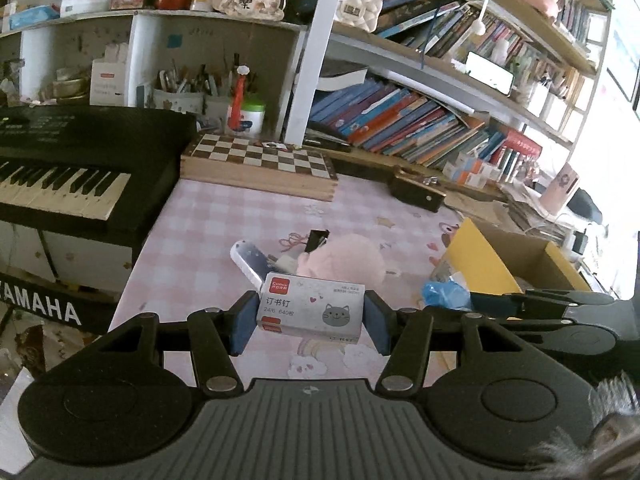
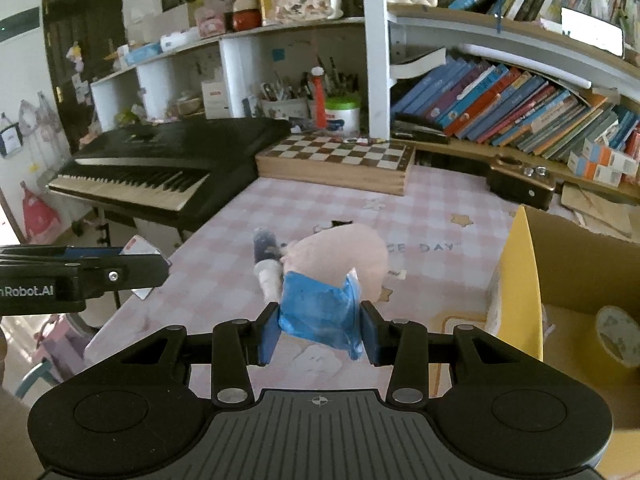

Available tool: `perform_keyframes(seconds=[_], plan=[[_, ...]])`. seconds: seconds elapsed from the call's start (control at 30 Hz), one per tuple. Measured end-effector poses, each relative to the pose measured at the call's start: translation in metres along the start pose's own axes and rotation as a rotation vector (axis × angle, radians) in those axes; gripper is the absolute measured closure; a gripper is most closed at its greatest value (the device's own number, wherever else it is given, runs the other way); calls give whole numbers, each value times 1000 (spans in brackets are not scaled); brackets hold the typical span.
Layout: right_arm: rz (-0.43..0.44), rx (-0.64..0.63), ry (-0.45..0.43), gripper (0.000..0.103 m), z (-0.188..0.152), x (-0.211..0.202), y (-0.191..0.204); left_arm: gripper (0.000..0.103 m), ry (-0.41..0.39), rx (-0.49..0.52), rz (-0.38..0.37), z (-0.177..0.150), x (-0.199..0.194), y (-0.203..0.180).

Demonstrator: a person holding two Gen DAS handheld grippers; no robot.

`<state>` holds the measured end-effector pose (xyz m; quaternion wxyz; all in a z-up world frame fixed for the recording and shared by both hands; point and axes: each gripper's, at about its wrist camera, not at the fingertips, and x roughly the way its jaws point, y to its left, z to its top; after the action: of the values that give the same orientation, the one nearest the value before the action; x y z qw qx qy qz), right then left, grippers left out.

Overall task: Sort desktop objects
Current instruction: 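Lift the sponge and card box and carry both toward the yellow box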

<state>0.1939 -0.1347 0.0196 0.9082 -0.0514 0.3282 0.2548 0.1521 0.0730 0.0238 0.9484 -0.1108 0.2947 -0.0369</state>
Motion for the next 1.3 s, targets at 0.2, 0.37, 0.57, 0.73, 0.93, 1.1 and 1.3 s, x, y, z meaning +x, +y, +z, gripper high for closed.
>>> perform_keyframes(seconds=[0.2,0.37,0.57,0.73,0.93,1.1,1.3], plan=[[5,3,12,62,-14,-17,14,50,1,-9,-17,-14,-21,2],[12,16,22,62,-30,-32,27,50,5,-1,-31,-28,-41,2],[7,40,30,62,-51,-55,39,50,25,9,-50,-47,-66,1],[-12,82,37,62,-69,-72,45,50,51,28,-84,-64,-81,-4],[-20,112,50,62,-91,-88,56,50,76,53,-113,-79,-97,-8],[-38,144,73,62,-107,-99,62,50,109,78,-144,-91,-103,-11],[-78,190,93,62,-120,-110,61,50,152,117,-196,-99,-104,-20]])
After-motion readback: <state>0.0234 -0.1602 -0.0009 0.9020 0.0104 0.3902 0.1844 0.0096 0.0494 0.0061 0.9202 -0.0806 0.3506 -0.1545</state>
